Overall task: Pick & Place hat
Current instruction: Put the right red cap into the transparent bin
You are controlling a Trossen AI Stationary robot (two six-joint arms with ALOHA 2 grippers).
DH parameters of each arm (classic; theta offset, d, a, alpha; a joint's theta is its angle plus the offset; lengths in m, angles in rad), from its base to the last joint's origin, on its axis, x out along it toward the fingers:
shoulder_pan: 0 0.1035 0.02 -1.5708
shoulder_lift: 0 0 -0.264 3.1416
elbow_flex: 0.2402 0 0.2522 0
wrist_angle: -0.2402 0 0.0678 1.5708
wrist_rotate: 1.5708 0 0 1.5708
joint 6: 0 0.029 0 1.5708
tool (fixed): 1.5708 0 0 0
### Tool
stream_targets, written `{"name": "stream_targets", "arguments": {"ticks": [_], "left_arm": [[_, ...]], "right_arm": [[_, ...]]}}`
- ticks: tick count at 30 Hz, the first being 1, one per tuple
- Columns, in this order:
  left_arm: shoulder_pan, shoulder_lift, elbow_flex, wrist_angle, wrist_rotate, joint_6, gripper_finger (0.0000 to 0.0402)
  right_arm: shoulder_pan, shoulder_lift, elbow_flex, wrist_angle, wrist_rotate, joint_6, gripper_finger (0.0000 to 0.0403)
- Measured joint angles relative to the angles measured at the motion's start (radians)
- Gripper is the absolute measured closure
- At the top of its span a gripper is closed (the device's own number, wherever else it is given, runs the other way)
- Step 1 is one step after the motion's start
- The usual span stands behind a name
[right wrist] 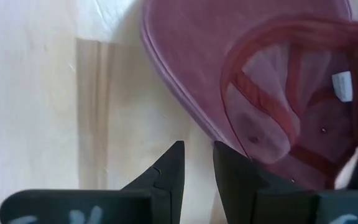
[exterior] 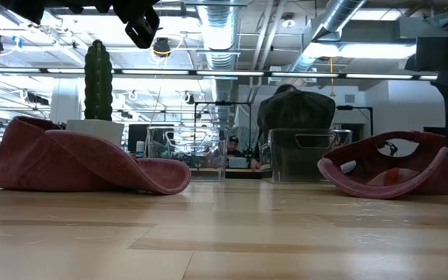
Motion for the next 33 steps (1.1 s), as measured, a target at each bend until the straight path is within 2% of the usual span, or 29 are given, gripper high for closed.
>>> {"name": "stream_targets", "arguments": {"ticks": [20, 33], "left_arm": [[0.000, 0.000, 0.000, 0.000, 0.000, 0.000, 0.0289], [0.000, 0.000, 0.000, 0.000, 0.000, 0.000, 0.0289]], "right_arm": [[-0.060, 0.003, -0.001, 0.018, 0.023, 0.000, 0.0328], [-0.060, 0.007, -0.127, 0.205, 0.007, -0.018, 0.0328]]}}
